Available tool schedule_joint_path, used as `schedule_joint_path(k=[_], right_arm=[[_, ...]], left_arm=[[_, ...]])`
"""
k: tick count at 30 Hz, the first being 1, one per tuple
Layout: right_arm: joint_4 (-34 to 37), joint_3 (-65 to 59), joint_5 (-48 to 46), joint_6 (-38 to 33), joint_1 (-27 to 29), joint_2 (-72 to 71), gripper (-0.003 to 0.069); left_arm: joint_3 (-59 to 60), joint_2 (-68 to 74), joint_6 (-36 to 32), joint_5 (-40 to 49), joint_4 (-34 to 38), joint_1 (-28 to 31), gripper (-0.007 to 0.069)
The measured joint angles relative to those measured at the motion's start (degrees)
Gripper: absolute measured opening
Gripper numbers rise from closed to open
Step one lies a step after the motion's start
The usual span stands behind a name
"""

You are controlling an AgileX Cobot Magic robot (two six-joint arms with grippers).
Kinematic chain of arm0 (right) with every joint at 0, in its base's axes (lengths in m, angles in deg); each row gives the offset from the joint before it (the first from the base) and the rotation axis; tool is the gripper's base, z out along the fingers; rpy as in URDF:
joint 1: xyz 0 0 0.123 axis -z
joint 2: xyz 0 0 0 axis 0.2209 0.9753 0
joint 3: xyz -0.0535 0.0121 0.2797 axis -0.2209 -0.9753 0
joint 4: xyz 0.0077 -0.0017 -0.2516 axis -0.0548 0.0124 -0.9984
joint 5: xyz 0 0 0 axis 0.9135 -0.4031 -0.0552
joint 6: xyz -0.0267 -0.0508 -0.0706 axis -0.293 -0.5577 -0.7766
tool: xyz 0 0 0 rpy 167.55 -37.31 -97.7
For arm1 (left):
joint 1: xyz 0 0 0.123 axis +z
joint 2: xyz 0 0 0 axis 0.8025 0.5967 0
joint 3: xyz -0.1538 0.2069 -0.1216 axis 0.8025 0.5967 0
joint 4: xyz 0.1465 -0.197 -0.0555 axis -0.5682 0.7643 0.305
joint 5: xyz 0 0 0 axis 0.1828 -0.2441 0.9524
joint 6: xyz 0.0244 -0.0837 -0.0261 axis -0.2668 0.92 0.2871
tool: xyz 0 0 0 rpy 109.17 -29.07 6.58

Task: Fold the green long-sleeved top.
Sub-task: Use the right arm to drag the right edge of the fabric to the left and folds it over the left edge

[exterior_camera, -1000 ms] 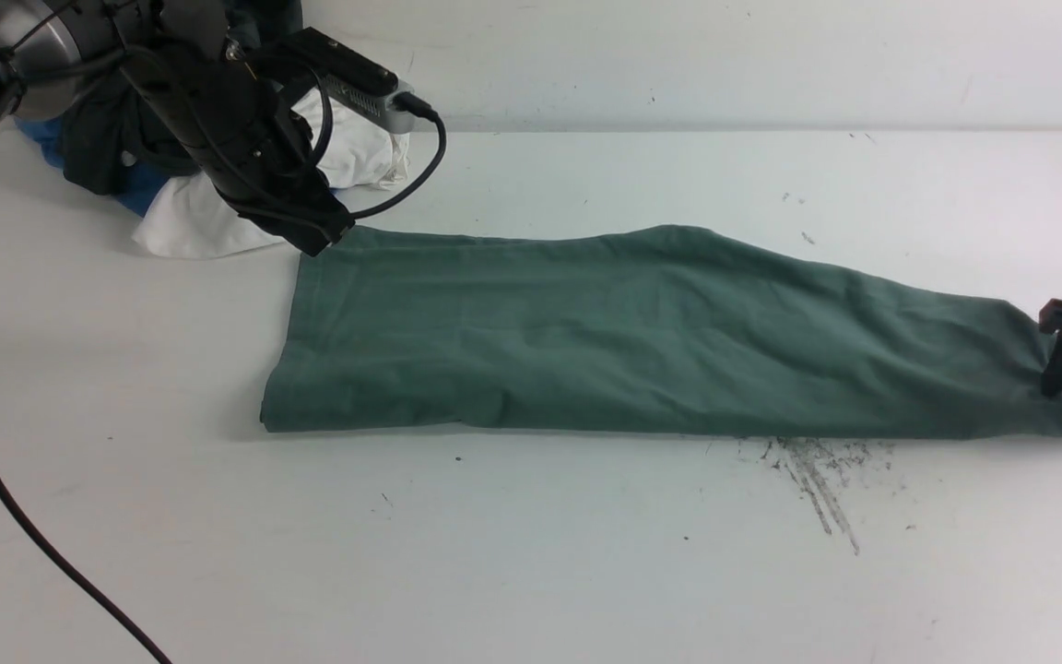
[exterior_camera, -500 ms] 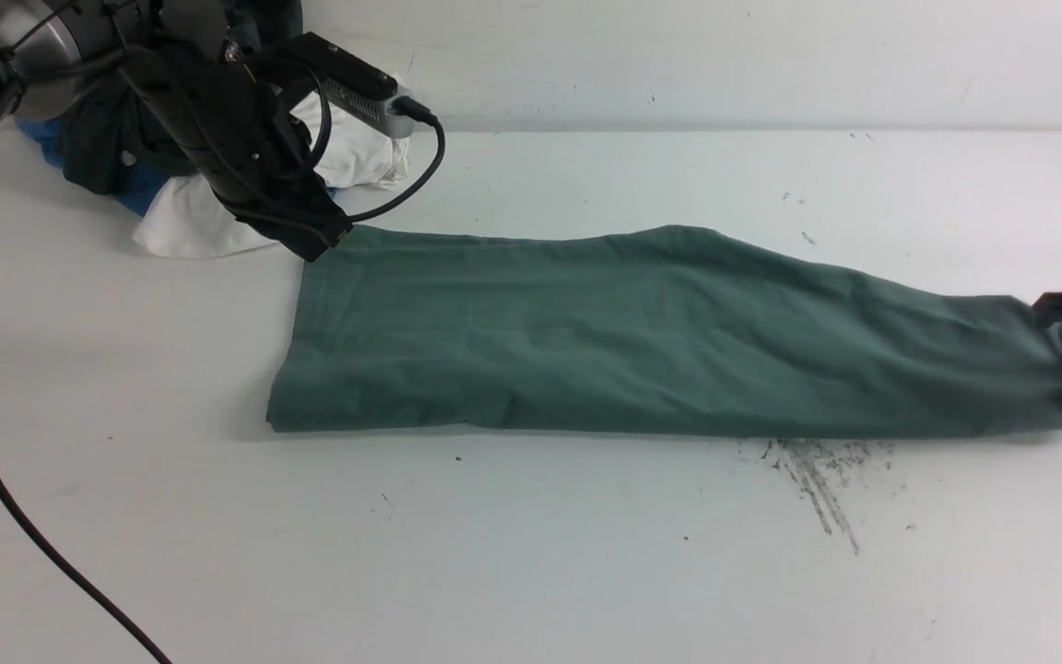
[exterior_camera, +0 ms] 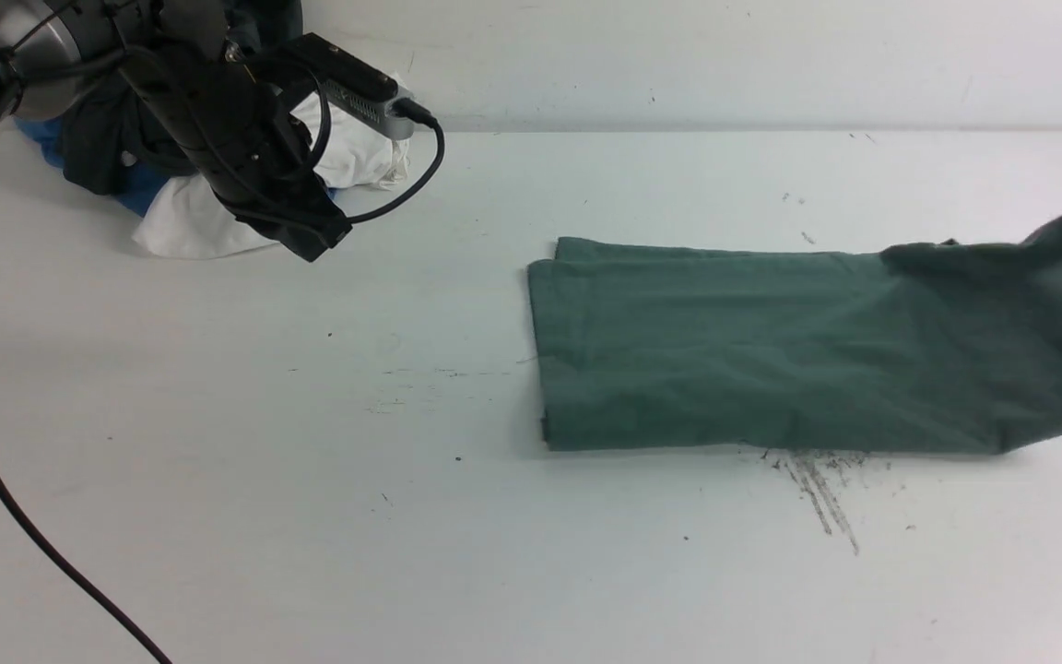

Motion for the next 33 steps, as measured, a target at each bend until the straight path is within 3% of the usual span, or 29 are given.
schedule_joint_path(k=[6, 11, 23, 29, 30, 33], right_arm=[[15.47, 5.54, 0.37, -6.57, -12.99, 1.45, 0.0045], [21.53, 6.05, 2.52, -7.65, -20.51, 6.80, 0.0045], [33.14, 6.05, 4.82, -9.36, -25.10, 23.00, 0.0076], [47.20, 6.21, 4.94, -16.92, -25.10, 25.87, 0.0317], [47.61, 6.21, 4.86, -17.29, -25.10, 25.87, 0.0327], [49.81, 9.92, 2.93, -21.98, -24.99, 25.74, 0.0465]], left_arm=[[0.00, 0.00, 0.00, -0.05, 0.00, 0.00, -0.0008], [0.00, 0.00, 0.00, -0.05, 0.00, 0.00, -0.0008], [0.00, 0.00, 0.00, -0.23, 0.05, 0.00, -0.0008], [0.00, 0.00, 0.00, -0.23, 0.16, 0.00, -0.0008], [0.00, 0.00, 0.00, -0.23, 0.16, 0.00, -0.0008], [0.00, 0.00, 0.00, -0.23, 1.27, 0.00, -0.0008]])
